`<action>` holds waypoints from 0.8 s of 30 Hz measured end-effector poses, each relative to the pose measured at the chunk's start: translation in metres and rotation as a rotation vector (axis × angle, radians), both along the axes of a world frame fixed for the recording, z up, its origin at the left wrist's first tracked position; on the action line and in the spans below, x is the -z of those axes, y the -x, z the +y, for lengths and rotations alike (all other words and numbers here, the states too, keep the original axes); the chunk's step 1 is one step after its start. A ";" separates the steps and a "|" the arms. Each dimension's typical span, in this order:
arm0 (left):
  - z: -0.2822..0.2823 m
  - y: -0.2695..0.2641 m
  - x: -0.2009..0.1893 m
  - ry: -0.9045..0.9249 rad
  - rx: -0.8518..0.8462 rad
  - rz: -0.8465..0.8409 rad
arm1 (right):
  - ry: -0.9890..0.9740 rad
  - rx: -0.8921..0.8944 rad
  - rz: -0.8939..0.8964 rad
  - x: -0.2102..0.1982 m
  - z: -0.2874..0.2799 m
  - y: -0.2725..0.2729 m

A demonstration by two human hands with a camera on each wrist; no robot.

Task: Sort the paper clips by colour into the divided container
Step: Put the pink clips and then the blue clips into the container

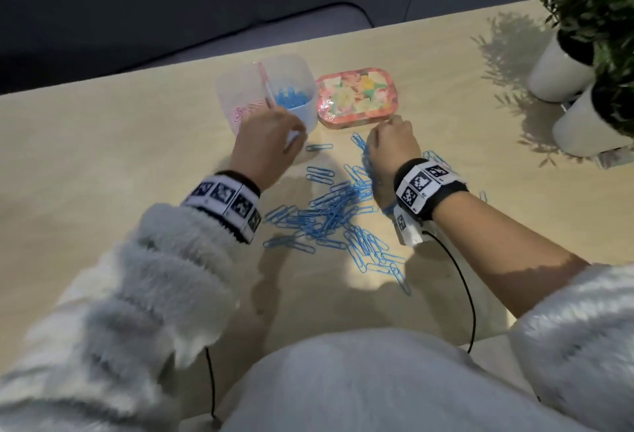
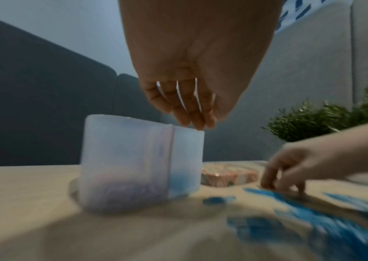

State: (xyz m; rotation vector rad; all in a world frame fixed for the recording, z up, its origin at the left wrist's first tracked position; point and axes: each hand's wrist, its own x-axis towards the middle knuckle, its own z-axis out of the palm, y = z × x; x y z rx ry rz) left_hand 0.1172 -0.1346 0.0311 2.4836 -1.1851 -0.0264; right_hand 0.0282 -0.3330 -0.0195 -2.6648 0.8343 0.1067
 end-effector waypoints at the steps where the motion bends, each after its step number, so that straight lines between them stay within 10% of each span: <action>1: 0.014 0.009 0.007 -0.055 0.036 0.025 | 0.014 -0.029 0.016 0.000 0.008 -0.003; 10: 0.077 0.053 0.044 -0.281 -0.028 0.409 | -0.024 -0.416 -0.010 0.004 0.059 -0.023; 24: 0.049 0.065 0.047 -0.193 -0.016 0.319 | 0.140 -0.825 0.151 -0.004 0.098 0.041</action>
